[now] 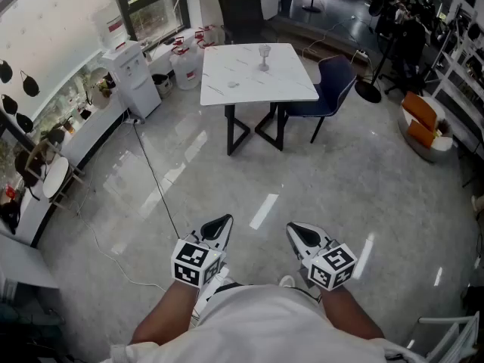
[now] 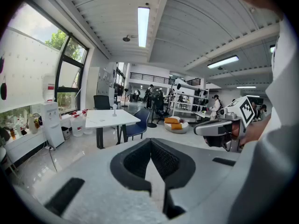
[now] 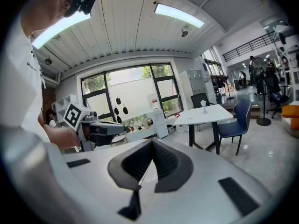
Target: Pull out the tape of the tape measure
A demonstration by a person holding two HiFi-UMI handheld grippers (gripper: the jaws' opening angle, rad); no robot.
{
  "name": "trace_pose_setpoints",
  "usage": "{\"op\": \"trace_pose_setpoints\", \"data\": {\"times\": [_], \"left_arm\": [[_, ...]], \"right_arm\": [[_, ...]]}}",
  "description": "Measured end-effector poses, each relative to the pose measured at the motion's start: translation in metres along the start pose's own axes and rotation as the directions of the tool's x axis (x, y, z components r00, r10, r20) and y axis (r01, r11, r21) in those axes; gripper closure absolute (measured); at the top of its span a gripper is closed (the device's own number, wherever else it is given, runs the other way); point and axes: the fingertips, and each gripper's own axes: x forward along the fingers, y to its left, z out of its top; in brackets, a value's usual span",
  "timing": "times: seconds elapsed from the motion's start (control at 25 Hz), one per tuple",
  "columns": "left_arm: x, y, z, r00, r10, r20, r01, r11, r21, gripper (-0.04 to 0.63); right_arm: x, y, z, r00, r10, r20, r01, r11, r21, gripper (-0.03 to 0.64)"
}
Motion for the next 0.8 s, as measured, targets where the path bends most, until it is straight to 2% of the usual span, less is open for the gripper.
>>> {"op": "trace_pose_setpoints", "data": {"times": [0.36, 0.6, 0.8], "left_arm": [[-0.004, 0.011, 0.008, 1.0, 0.015, 0.002, -0.015, 0.999, 0.034, 0.588], [-0.009, 0.023, 0.004, 1.0, -0.012, 0.001, 0.012, 0.999, 0.031, 0.588], [-0.018, 0.037, 0.001, 1.0, -0.021, 0.005, 0.02, 0.999, 0.027, 0.588]], "right_arm": [[0.012, 0.004, 0.0, 1.0, 0.0, -0.007, 0.0, 1.0, 0.0, 0.614], [0.024, 0.011, 0.007, 1.0, -0.012, 0.017, 0.012, 1.0, 0.023, 0.613], [0.043, 0.036, -0.002, 1.0, 0.009, -0.011, -0.009, 1.0, -0.003, 0.612]]}}
